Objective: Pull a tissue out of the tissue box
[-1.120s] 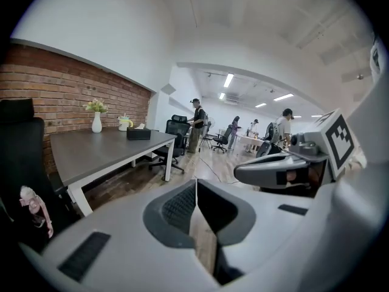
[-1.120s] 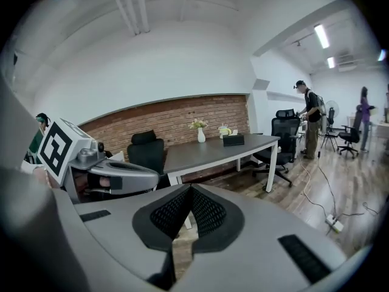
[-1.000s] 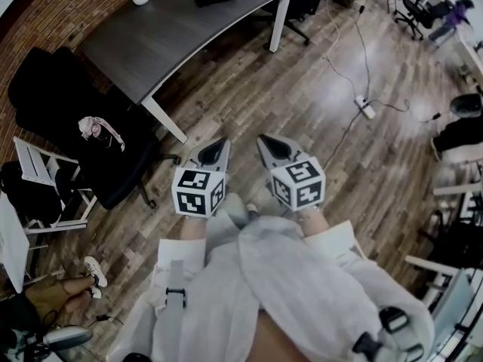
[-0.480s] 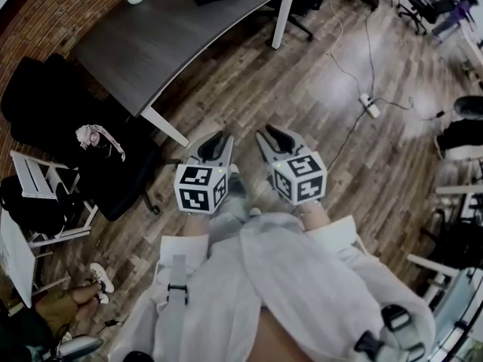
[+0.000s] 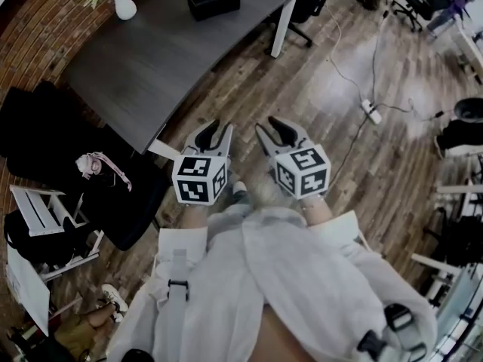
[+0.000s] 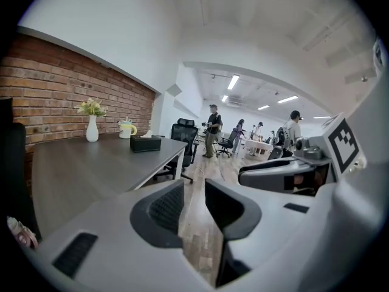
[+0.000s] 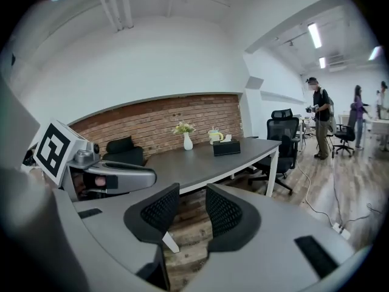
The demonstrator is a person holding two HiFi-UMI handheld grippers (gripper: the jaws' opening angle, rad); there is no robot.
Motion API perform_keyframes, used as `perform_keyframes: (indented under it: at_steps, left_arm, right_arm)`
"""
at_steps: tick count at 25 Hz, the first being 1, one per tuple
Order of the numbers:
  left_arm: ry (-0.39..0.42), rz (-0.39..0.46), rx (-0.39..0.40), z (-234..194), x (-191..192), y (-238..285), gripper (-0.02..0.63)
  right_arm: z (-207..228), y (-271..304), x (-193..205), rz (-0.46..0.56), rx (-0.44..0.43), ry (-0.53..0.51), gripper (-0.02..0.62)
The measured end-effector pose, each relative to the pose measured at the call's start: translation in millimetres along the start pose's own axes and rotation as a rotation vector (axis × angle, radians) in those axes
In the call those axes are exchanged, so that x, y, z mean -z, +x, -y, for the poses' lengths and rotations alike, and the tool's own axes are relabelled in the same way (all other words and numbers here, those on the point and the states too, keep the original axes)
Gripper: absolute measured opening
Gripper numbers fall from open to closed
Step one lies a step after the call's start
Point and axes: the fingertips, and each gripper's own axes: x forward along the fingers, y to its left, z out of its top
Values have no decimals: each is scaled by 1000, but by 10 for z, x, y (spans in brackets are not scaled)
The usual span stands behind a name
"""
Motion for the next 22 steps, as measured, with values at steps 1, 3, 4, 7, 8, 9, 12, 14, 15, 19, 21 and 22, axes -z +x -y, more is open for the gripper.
perform_keyframes:
  at_steps: [1, 3, 4, 7, 8, 9, 12, 14, 15, 19, 21, 22]
  left_arm:
    - [3, 2, 4, -77, -44, 50, 89]
    - [3, 0, 15, -216, -109, 139, 89]
    - [2, -4, 22, -264, -120, 175, 89]
    - [2, -21, 41, -359, -92, 268, 89]
    - [-1, -25, 46, -388, -84, 300, 89]
    - [-5, -29, 49, -420, -76, 329, 89]
    - [-16, -39, 46, -529, -55, 391, 91]
    - [-19, -41, 43, -594, -72, 431, 94]
    - [-19, -42, 41, -621, -87, 453, 94]
    - [-21, -52, 32, -743, -112, 566, 94]
    - [-24, -55, 30, -811, -124, 658, 94]
    - [-24, -57, 29, -853, -141, 712, 94]
  right_arm:
    - [13, 79, -41, 1, 5, 1, 115]
    - [23, 223, -107, -1, 14, 3, 115]
    - [26, 279, -121, -5, 17, 5, 115]
    - [39, 407, -109, -22, 19, 18, 115]
    - [48, 447, -108, -28, 19, 19, 115]
    - [57, 486, -110, -33, 20, 19, 115]
    - [70, 597, -121, -42, 20, 16, 115]
    - [90, 666, -138, -51, 21, 17, 115]
    - [104, 700, -144, -59, 20, 18, 115]
    - [179, 882, -170, -78, 6, 18, 115]
    - [237, 1001, -205, -79, 2, 11, 115]
    - [268, 1074, -229, -82, 0, 7, 115]
